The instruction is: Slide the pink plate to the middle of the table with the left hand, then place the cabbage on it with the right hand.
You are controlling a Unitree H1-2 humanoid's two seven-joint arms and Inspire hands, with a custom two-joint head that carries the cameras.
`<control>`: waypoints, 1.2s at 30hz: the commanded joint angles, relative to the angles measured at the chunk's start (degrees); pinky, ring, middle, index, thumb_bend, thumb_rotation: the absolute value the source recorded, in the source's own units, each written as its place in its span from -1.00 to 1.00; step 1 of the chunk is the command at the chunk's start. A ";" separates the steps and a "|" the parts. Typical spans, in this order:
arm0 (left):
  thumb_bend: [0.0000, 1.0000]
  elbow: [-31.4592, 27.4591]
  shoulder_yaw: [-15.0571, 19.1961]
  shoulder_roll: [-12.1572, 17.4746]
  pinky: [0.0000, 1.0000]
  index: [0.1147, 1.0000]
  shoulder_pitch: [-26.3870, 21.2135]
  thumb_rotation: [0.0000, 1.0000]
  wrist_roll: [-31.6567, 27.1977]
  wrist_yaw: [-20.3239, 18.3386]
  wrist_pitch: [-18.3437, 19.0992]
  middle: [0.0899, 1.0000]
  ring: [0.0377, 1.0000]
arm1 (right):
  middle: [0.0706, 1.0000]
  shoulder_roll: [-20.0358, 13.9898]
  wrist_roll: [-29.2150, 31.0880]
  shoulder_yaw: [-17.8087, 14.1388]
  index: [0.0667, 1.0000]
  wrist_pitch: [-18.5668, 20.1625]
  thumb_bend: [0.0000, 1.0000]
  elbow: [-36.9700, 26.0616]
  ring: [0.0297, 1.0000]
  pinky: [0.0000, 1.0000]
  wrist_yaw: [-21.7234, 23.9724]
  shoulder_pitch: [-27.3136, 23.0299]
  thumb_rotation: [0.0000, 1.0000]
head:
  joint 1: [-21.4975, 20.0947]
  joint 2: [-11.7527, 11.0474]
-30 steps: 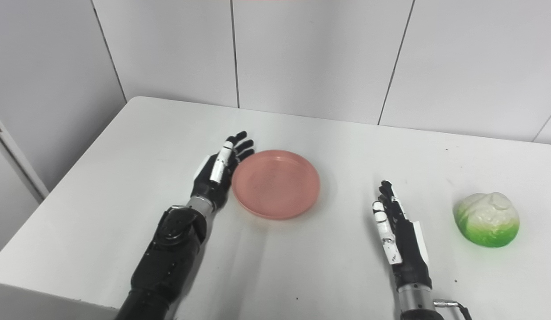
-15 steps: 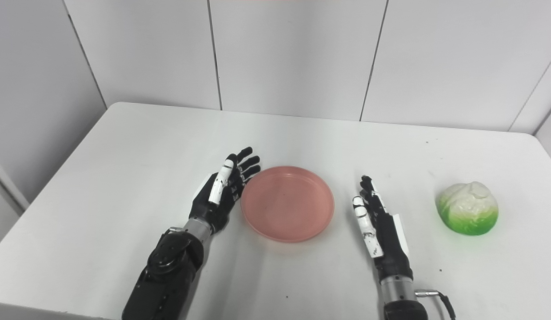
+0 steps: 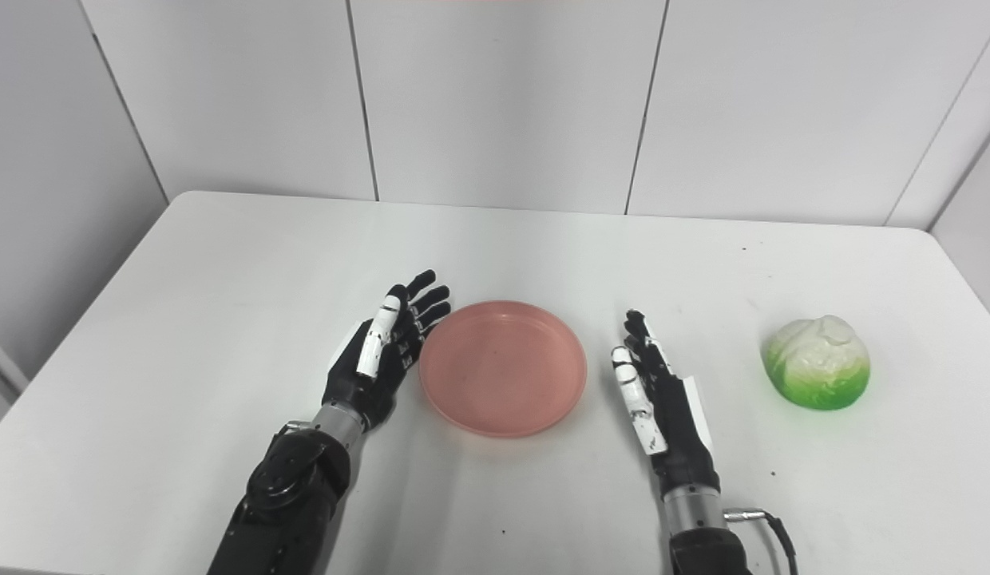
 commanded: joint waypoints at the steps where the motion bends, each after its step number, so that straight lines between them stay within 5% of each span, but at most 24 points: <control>1: -0.16 2.34 -0.12 0.19 0.81 0.76 1.13 1.00 0.65 0.07 0.94 0.79 0.81 | 0.85 0.94 -1.41 0.43 0.84 -1.79 -0.41 0.66 0.82 0.76 -1.82 -0.03 1.00 | -1.07 -0.06; 5: -0.16 3.83 0.32 0.76 0.81 0.76 1.07 1.00 0.19 -0.40 0.09 0.79 0.80 | 0.80 0.03 -6.27 1.44 0.81 -1.05 -0.19 -1.39 0.79 0.69 -3.42 -0.82 1.00 | -3.35 -0.29; 8: -0.17 5.04 0.68 1.26 0.82 0.77 0.94 1.00 0.00 -1.11 -0.67 0.79 0.80 | 0.79 -0.58 -10.02 2.31 0.80 -0.20 -0.22 -3.98 0.77 0.67 -3.89 -1.51 1.00 | -6.63 -0.78; 12: -0.16 6.91 1.39 2.00 0.86 0.80 0.74 1.00 -0.76 -2.89 -1.69 0.82 0.82 | 0.81 -1.18 -17.27 3.19 0.83 3.26 0.05 -9.34 0.76 0.63 -4.22 -2.45 0.94 | -9.34 -1.06; 17: -0.16 8.53 2.24 2.85 0.85 0.79 0.43 1.00 -2.03 -4.79 -2.63 0.82 0.82 | 0.78 -0.09 -22.33 2.32 0.83 3.36 0.33 -11.91 0.73 0.61 -7.87 -3.59 0.68 | -14.16 -1.56; 20: -0.13 9.52 2.50 3.57 0.86 0.80 0.20 1.00 -2.69 -5.55 -3.02 0.83 0.84 | 0.74 0.83 -26.11 1.35 0.79 3.57 0.70 -12.62 0.69 0.52 -11.90 -4.57 0.36 | -16.28 -1.82; 28: -0.13 12.21 3.32 4.50 0.86 0.79 -0.79 1.00 -4.16 -7.25 -3.63 0.81 0.83 | 0.78 2.29 -32.20 -1.78 0.85 5.83 0.96 -14.91 0.74 0.61 -18.15 -5.73 0.13 | -21.25 -2.69; 36: -0.10 14.95 4.14 5.62 0.84 0.80 -2.15 1.00 -4.56 -8.22 -4.44 0.81 0.82 | 0.88 1.93 -37.36 -3.98 0.96 12.63 1.00 -18.90 0.80 0.60 -17.19 -5.79 0.06 | -23.38 -2.83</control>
